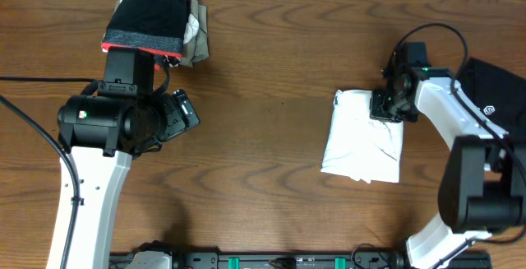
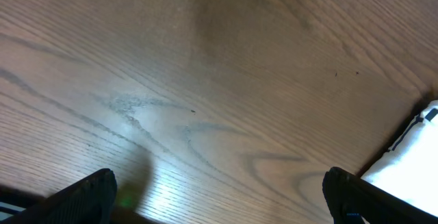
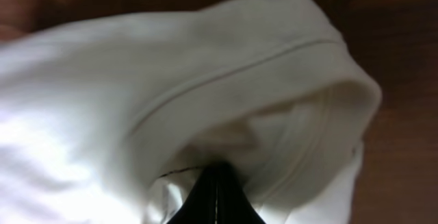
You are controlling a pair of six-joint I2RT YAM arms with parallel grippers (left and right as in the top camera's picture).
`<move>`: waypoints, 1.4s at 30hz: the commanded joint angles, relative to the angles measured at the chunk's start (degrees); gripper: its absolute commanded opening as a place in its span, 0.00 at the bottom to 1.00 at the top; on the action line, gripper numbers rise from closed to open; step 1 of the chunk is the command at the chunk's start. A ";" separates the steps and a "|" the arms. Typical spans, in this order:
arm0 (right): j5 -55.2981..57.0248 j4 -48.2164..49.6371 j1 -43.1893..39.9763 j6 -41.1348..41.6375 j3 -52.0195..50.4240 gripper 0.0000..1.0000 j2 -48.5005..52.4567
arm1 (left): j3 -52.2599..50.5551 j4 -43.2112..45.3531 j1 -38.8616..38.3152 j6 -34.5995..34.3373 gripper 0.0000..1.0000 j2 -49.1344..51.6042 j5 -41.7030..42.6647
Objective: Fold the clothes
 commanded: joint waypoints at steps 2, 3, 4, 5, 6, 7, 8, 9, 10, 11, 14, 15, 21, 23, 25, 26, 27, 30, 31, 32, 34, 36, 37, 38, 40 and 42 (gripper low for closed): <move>8.35 0.35 -1.62 -0.81 0.74 0.01 3.17 | -0.17 -0.07 0.35 1.79 0.98 0.37 -0.72; 10.47 0.20 -1.84 -0.81 0.74 0.01 3.19 | -0.17 -0.02 0.35 1.92 0.98 0.37 -0.72; 12.33 0.04 -1.92 -0.79 0.85 0.01 3.13 | -0.17 0.00 0.37 1.92 0.98 0.37 -0.72; 13.94 -0.33 -1.90 -0.55 1.11 0.01 2.91 | -0.17 0.07 0.35 1.90 0.98 0.37 -0.72; 15.74 -0.74 -1.90 -0.07 1.42 0.01 2.80 | -0.17 0.24 0.35 1.90 0.98 0.37 -0.72; 17.14 -1.40 -1.79 0.46 1.88 0.01 2.56 | -0.17 0.48 0.35 1.90 0.98 0.39 -0.72; 18.38 -2.05 -1.73 0.74 2.47 0.01 2.49 | -0.17 0.72 0.35 1.90 0.98 0.42 -0.70; 18.95 -2.95 -1.64 0.74 3.17 0.02 2.36 | -0.17 0.87 0.35 1.90 0.98 0.46 -0.70; 19.76 -4.11 -1.49 1.05 4.22 0.02 2.29 | -0.17 0.92 0.35 1.90 0.98 0.52 -0.70; 20.59 -5.49 -1.33 1.95 5.40 0.02 2.27 | -0.17 0.92 0.35 1.90 0.98 0.55 -0.70; 23.12 -10.05 -0.83 4.81 9.57 0.01 2.27 | -0.17 0.90 0.35 1.90 0.98 0.63 -0.70; 24.35 -11.98 -0.74 6.21 11.28 0.01 2.27 | -0.17 0.92 0.35 1.90 0.98 0.63 -0.70; 29.05 -26.25 -1.05 17.57 22.32 0.06 2.27 | -0.20 1.05 0.35 1.92 0.98 0.63 -0.68; 24.72 -30.21 -1.07 19.69 24.65 0.05 2.27 | -0.22 1.16 0.28 1.95 0.98 0.68 -0.68; 14.49 -31.58 -1.05 18.27 25.20 0.01 2.27 | -0.22 1.53 0.02 2.29 0.98 0.92 -0.63; 7.65 -31.69 -1.03 15.47 25.00 0.01 2.29 | -0.24 1.95 -0.24 2.69 0.98 1.09 -0.61; 1.05 -31.54 -0.85 11.61 24.39 0.01 2.29 | -0.26 2.25 -0.52 2.84 0.98 1.38 -0.61; -9.31 -31.28 0.15 6.88 21.53 0.01 2.29 | -0.26 2.86 -1.42 2.97 0.98 2.60 -0.63; -10.19 -31.01 0.61 6.86 20.35 0.01 2.29 | -0.26 2.89 -1.60 2.97 0.98 3.10 -0.61; -10.29 -30.18 1.22 6.91 18.64 0.01 2.29 | -0.26 2.84 -1.70 2.97 0.98 3.74 -0.63; -10.34 -28.44 2.32 7.69 15.39 0.01 2.29 | -0.28 2.69 -1.70 2.97 0.98 4.92 -0.63; -10.67 -25.07 3.37 9.64 11.58 0.01 2.29 | -0.28 2.36 -1.70 2.97 0.98 5.95 -0.63; -11.08 -23.39 3.80 9.94 10.10 0.01 2.29 | -0.28 2.32 -1.70 2.97 0.98 6.36 -0.61; -11.87 -21.24 4.31 9.92 8.44 0.01 2.29 | -0.28 2.34 -1.70 2.97 0.98 6.84 -0.61; -12.72 -16.72 5.42 9.94 5.33 0.01 2.29 | -0.28 2.36 -1.70 2.97 0.98 7.63 -0.61; -12.46 -13.18 6.73 11.63 2.62 0.01 2.32 | -0.28 2.36 -1.70 2.97 0.98 8.26 -0.61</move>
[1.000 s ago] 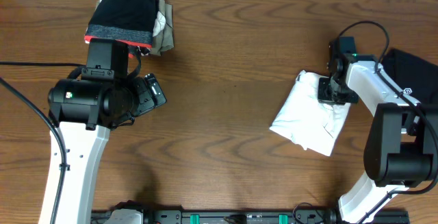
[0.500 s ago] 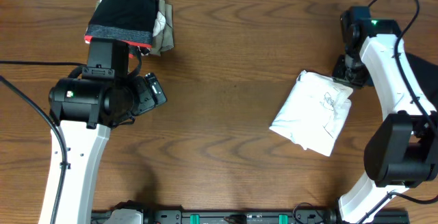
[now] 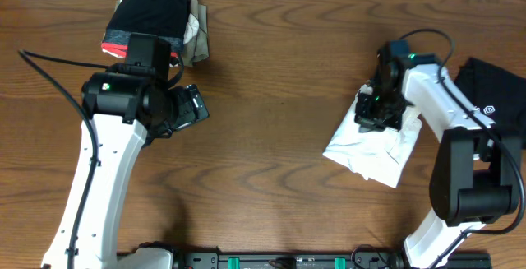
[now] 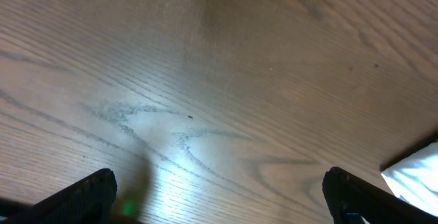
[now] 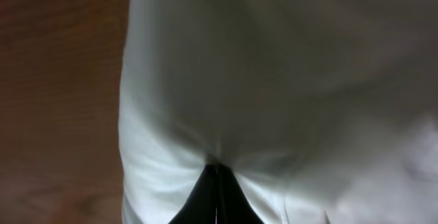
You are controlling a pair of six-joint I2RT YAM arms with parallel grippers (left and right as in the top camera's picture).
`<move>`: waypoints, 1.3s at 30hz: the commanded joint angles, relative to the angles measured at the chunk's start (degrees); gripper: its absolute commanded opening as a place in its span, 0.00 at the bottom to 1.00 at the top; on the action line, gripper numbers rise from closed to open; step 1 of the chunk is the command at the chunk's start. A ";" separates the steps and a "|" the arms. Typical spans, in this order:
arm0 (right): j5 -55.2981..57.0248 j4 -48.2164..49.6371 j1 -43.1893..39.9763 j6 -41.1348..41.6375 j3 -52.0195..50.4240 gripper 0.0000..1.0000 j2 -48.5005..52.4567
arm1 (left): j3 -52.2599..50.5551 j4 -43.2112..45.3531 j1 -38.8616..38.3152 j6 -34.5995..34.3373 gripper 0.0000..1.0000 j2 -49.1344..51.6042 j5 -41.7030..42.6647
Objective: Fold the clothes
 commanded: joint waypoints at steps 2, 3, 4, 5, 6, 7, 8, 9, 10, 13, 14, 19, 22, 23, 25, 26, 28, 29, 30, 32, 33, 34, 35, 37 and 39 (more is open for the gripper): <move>-0.68 5.40 3.30 4.59 -5.57 0.01 -0.35 | -0.22 -0.20 -0.09 1.18 0.98 0.98 -0.63; 1.07 6.60 4.09 6.12 -6.84 0.01 -0.35 | -0.22 -0.20 -0.09 1.18 0.98 0.98 -0.66; 2.10 7.52 4.68 7.19 -7.89 0.01 -0.31 | -0.22 -0.20 -0.09 1.20 0.98 0.98 -0.66; 2.08 8.70 5.38 7.37 -9.01 0.01 -0.24 | -0.22 -0.20 -0.09 1.20 0.98 0.96 -0.66; 2.03 9.44 6.03 7.34 -9.81 0.01 -0.20 | -0.22 -0.17 -0.09 1.20 0.98 0.96 -0.68; 2.01 10.03 6.88 7.13 -10.56 0.01 -0.11 | -0.22 -0.17 -0.09 1.18 0.98 0.96 -0.68; 1.84 10.38 7.80 7.10 -11.10 0.01 -0.09 | -0.22 -0.15 -0.09 1.18 0.98 0.96 -0.68; 1.11 10.54 8.66 6.73 -11.45 0.01 -0.09 | -0.22 -0.11 -0.09 1.18 0.98 0.96 -0.68; 0.20 10.60 9.73 6.73 -11.63 0.01 -0.09 | -0.22 -0.09 -0.09 1.20 0.98 0.96 -0.68; -1.84 10.91 13.22 6.73 -11.63 0.01 -0.09 | -0.22 -0.11 -0.09 1.18 0.98 0.96 -0.68; -2.10 11.08 14.36 6.75 -11.63 0.01 -0.09 | -0.22 -0.11 -0.09 1.18 0.98 0.96 -0.68; -8.79 12.66 20.90 2.12 -11.63 0.01 -0.09 | -0.20 -0.15 -0.09 1.18 0.98 0.96 -0.68; -9.77 12.50 24.94 -0.59 -11.61 0.01 -0.09 | -0.22 -0.15 -0.09 1.18 0.98 0.96 -0.68; -8.96 12.28 25.94 -0.55 -11.54 0.01 -0.11 | -0.22 -0.17 -0.09 1.18 0.98 0.96 -0.68; -8.83 12.28 27.32 -0.59 -11.04 0.01 -0.11 | -0.22 -0.20 -0.09 1.20 0.98 0.96 -0.68; -8.83 12.17 27.63 -0.61 -10.36 0.01 -0.17 | -0.22 -0.22 -0.09 1.22 0.98 0.96 -0.66; -9.03 10.60 27.67 -0.85 -8.11 0.01 -0.52 | -0.22 -0.20 -0.09 1.46 0.98 0.96 -0.68; -9.09 9.14 27.63 -1.75 -6.38 0.01 -0.90 | -0.22 -0.20 -0.09 1.92 0.98 0.96 -0.66; -9.01 7.08 27.61 -2.62 -4.28 0.01 -1.42 | -0.22 -0.20 -0.09 2.40 0.98 0.96 -0.66; -7.74 2.45 27.54 -4.44 0.28 0.01 -2.80 | -0.22 -0.20 -0.09 2.73 0.98 0.96 -0.66; -5.90 -0.22 27.39 -4.37 2.62 0.02 -3.56 | -0.22 -0.20 -0.09 2.73 0.98 0.96 -0.66; -3.15 -3.58 27.15 -3.76 5.31 0.08 -4.37 | -0.22 -0.20 -0.09 2.73 0.98 0.96 -0.66; -0.39 -6.73 26.80 -2.84 7.54 0.13 -5.09 | -0.22 -0.26 -0.09 2.73 0.98 0.96 -0.66; 6.38 -14.12 25.62 0.07 11.85 0.19 -6.73 | -0.22 -0.66 -0.09 2.73 0.98 0.96 -0.66; 11.65 -19.78 23.89 2.64 13.86 0.33 -8.44 | -0.31 -1.05 -0.09 2.71 0.98 0.96 -0.63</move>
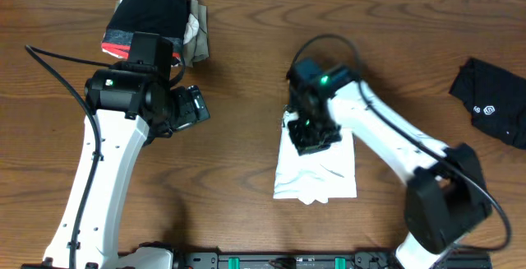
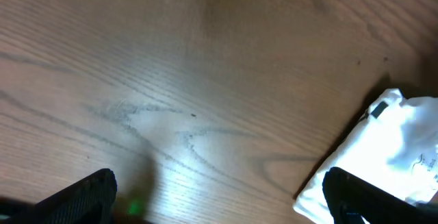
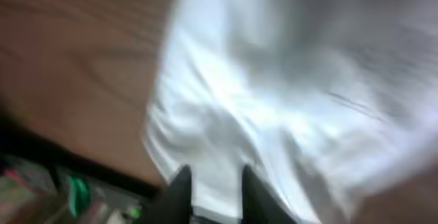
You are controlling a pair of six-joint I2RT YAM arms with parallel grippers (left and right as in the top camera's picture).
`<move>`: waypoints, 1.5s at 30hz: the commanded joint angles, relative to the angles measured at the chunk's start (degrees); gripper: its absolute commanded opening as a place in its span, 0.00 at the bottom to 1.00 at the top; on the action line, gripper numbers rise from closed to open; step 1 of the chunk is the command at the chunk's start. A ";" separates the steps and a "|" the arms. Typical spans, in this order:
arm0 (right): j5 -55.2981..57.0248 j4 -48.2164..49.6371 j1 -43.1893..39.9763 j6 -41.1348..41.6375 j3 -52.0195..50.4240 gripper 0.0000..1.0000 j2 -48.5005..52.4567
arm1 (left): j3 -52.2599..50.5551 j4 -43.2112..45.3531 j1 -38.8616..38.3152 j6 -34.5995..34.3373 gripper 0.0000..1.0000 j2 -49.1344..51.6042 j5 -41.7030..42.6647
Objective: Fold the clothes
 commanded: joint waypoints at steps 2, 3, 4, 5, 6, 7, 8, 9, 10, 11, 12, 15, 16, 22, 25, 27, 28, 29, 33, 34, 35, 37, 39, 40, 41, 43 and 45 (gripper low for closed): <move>13.66 -7.19 -5.09 5.79 2.60 0.45 -6.08 | -0.31 -0.83 -0.09 1.22 0.98 0.15 -0.61; 13.68 -8.04 -6.27 6.03 2.01 0.45 -6.75 | -0.31 -0.90 -0.09 1.20 0.98 0.15 -0.61; 13.53 -8.74 -7.72 6.10 1.14 0.46 -7.43 | -0.31 -0.92 -0.09 1.20 0.98 0.15 -0.61; 13.46 -9.05 -8.85 6.12 0.17 0.46 -7.89 | -0.31 -0.94 -0.09 1.20 0.98 0.15 -0.61; 12.98 -8.94 -10.01 6.10 -1.20 0.45 -8.31 | -0.31 -0.92 -0.09 1.20 0.98 0.15 -0.61; 12.35 -8.33 -10.93 5.99 -2.82 0.45 -8.61 | -0.31 -0.90 -0.09 1.18 0.98 0.15 -0.61; 11.47 -7.43 -11.54 5.55 -4.39 0.44 -8.72 | -0.31 -0.85 -0.09 1.18 0.98 0.17 -0.61; 10.03 -6.01 -12.04 4.94 -6.36 0.44 -8.74 | -0.31 -0.85 -0.09 1.18 0.98 0.15 -0.61; 8.11 -4.42 -12.26 3.91 -8.20 0.43 -8.74 | -0.31 -0.85 -0.09 1.18 0.98 0.15 -0.61; 5.81 -2.29 -12.31 3.02 -10.49 0.43 -8.74 | -0.31 -0.85 -0.09 1.18 0.98 0.17 -0.61; 3.98 -0.04 -12.31 3.04 -12.87 0.43 -8.74 | -0.31 -0.85 -0.09 1.18 0.98 0.15 -0.61; 1.14 5.27 -12.31 3.17 -18.62 0.39 -8.74 | -0.31 -1.03 -0.09 1.18 0.98 0.15 -0.61; 0.17 6.78 -12.33 3.48 -20.31 0.38 -8.74 | -0.31 -1.16 -0.09 1.20 0.98 0.15 -0.61; -4.55 11.93 -12.41 3.78 -26.14 0.40 -8.74 | -0.31 -1.16 -0.09 1.16 0.98 0.15 -0.61; -4.57 13.70 -12.48 4.22 -28.28 0.38 -8.74 | -0.31 -1.16 -0.09 1.16 0.98 0.17 -0.61; -4.55 14.93 -12.48 4.33 -29.16 0.35 -8.74 | -0.31 -1.16 -0.09 1.16 0.98 0.15 -0.61; -4.50 15.06 -12.55 4.66 -29.27 0.31 -8.74 | -0.31 -1.16 -0.09 1.18 0.98 0.15 -0.61; -4.50 15.28 -12.57 4.63 -29.27 0.26 -8.74 | -0.31 -1.16 -0.09 1.16 0.98 0.15 -0.61; -4.24 16.13 -12.59 4.61 -29.27 0.06 -8.72 | -0.31 -1.18 -0.09 1.18 0.98 0.15 -0.61; -3.74 16.13 -12.59 4.63 -29.27 0.02 -8.74 | -0.31 -1.18 -0.09 1.16 0.98 0.15 -0.61; -3.10 16.11 -12.59 4.63 -29.27 0.02 -8.72 | -0.31 -1.18 -0.09 1.16 0.98 0.15 -0.61; -1.64 16.06 -12.59 4.76 -29.27 0.02 -8.72 | -0.31 -1.18 -0.09 1.16 0.98 0.15 -0.61; 1.64 15.54 -12.59 6.12 -29.00 0.01 -8.74 | -0.31 -1.16 -0.09 1.18 0.98 0.15 -0.61; 3.72 14.84 -12.59 6.84 -28.63 0.01 -8.74 | -0.31 -1.16 -0.09 1.18 0.98 0.17 -0.61; 6.51 13.55 -12.57 8.15 -28.04 0.01 -8.74 | -0.31 -1.16 -0.09 1.18 0.98 0.15 -0.61; 11.10 10.51 -12.57 9.62 -26.36 0.01 -8.74 | -0.31 -1.16 -0.09 1.18 0.98 0.15 -0.61; 13.73 7.80 -12.57 9.64 -24.26 0.02 -8.74 | -0.31 -1.09 -0.09 1.18 0.98 0.17 -0.61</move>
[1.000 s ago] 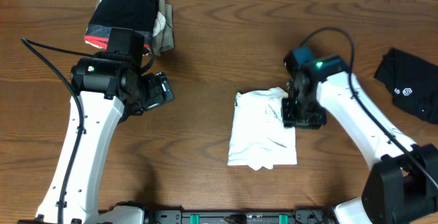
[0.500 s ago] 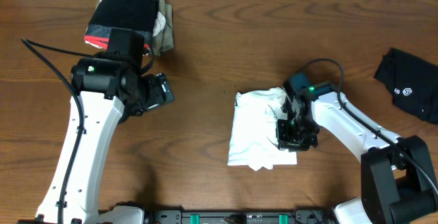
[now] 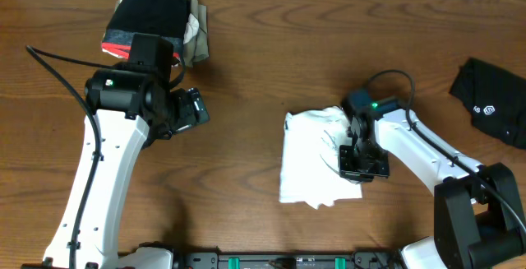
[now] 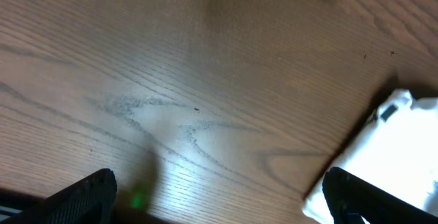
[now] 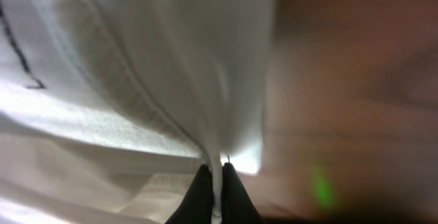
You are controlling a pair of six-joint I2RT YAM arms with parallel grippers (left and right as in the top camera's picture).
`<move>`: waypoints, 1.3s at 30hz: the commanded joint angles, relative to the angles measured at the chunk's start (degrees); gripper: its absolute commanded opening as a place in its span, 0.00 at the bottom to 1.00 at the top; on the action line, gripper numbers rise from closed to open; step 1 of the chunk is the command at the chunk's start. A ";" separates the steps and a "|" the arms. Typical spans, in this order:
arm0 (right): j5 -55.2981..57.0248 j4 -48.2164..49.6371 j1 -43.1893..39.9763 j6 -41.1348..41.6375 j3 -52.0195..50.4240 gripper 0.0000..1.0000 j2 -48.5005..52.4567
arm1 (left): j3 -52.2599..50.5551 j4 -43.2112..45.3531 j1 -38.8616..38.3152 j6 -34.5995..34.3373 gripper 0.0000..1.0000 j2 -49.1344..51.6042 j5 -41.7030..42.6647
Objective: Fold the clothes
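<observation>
A crumpled white garment (image 3: pixel 306 164) lies at the middle of the brown table (image 3: pixel 246 71). My right gripper (image 3: pixel 358 157) sits at its right edge. In the right wrist view the right gripper (image 5: pixel 213 177) is shut on a thin fold of the white cloth (image 5: pixel 102 80). My left gripper (image 3: pixel 191 108) hangs over bare wood left of the garment. Seen from the left wrist, the left gripper (image 4: pixel 219 191) is open and holds nothing, and the garment's corner (image 4: pixel 410 148) shows at the right.
A pile of dark and light clothes (image 3: pixel 152 14) lies at the back left corner, just behind the left arm. A black garment with a white logo (image 3: pixel 493 100) lies at the right edge. Cables run from both arms.
My right gripper was over the white garment's upper left part with its fingers apart. Now it is at the garment's right edge, shut on a fold. The left arm has not moved.
The white garment first lay at the right side with my right gripper shut on its top edge. Then it was bunched under the gripper. Then it lay at the table's middle with the fingers apart. Now the gripper pinches its right edge.
</observation>
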 commanded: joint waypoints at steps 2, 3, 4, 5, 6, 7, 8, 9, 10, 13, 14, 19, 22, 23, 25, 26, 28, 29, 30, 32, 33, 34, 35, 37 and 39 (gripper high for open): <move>8.41 -2.73 -0.26 2.29 4.83 0.02 -0.02 | -0.26 0.13 -0.09 1.14 0.98 0.15 -0.66; 8.39 -3.17 -0.26 2.32 5.29 0.03 -0.02 | -0.26 0.15 -0.09 1.14 0.98 0.17 -0.63; 8.37 -3.17 -0.26 2.29 5.33 0.06 -0.02 | -0.26 0.13 -0.09 1.14 0.98 0.17 -0.63; 8.37 -3.19 -0.26 2.29 5.33 0.16 -0.02 | -0.26 0.09 -0.09 1.14 0.98 0.17 -0.63; 8.37 -3.17 -0.26 2.29 5.29 0.29 0.00 | -0.26 0.09 -0.09 1.16 0.98 0.15 -0.66; 8.37 -3.15 -0.26 2.29 5.29 0.36 0.02 | -0.26 0.09 -0.09 1.16 0.98 0.15 -0.66; 8.46 -3.17 -0.26 2.25 5.29 0.37 0.02 | -0.26 0.09 -0.09 1.16 0.98 0.15 -0.66; 9.18 -3.19 -0.28 2.27 5.29 0.36 0.02 | -0.26 0.09 -0.09 1.16 0.98 0.17 -0.63; 10.40 -3.41 -0.37 2.32 5.29 0.36 0.02 | -0.26 0.07 -0.09 1.16 0.98 0.17 -0.63; 11.80 -3.41 -1.16 2.97 5.33 0.36 0.02 | -0.26 0.07 -0.09 1.16 0.98 0.15 -0.63; 11.80 -2.99 -1.49 2.93 5.40 0.37 0.02 | -0.26 0.07 -0.09 1.16 0.98 0.17 -0.66; 7.08 3.50 -2.21 -6.32 5.38 0.37 0.02 | -0.26 0.11 -0.09 1.14 0.98 0.17 -0.63; 1.31 8.07 -2.21 -14.19 5.38 0.37 0.02 | -0.26 0.09 -0.09 1.14 0.98 0.15 -0.63; 0.35 9.25 -2.21 -15.45 5.38 0.37 0.02 | -0.26 0.04 -0.09 1.14 0.98 0.15 -0.63; -2.10 11.61 -2.21 -18.12 5.38 0.36 0.02 | -0.26 -0.11 -0.09 1.14 0.98 0.17 -0.63; -3.19 12.31 -2.21 -19.17 5.38 0.37 0.02 | -0.26 -0.15 -0.09 1.14 0.98 0.15 -0.63; -4.20 13.00 -2.21 -19.91 5.38 0.37 0.04 | -0.26 -0.17 -0.09 1.16 0.98 0.15 -0.63; -4.13 13.03 -2.21 -19.91 5.35 0.36 0.04 | -0.26 -0.17 -0.09 1.16 0.98 0.17 -0.63; -4.13 13.14 -2.21 -20.15 5.33 0.37 0.04 | -0.26 -0.17 -0.09 1.16 0.98 0.17 -0.63; -4.09 13.55 -2.21 -21.40 5.20 0.37 0.04 | -0.26 -0.15 -0.09 1.14 0.98 0.17 -0.63; -3.89 13.70 -2.21 -21.75 5.09 0.37 0.04 | -0.26 -0.13 -0.09 1.14 0.98 0.17 -0.63; -3.89 13.97 -2.21 -22.36 4.85 0.38 0.04 | -0.26 -0.13 -0.09 1.14 0.98 0.17 -0.63; -3.41 14.14 -2.21 -22.49 4.48 0.38 0.04 | -0.26 -0.15 -0.09 1.14 0.98 0.15 -0.63; -1.53 14.40 -2.40 -22.40 3.87 0.38 0.07 | -0.26 -0.33 -0.09 1.14 0.98 0.15 -0.63; 0.92 14.69 -2.99 -22.38 3.34 0.39 0.07 | -0.26 -0.55 -0.09 1.16 0.98 0.15 -0.63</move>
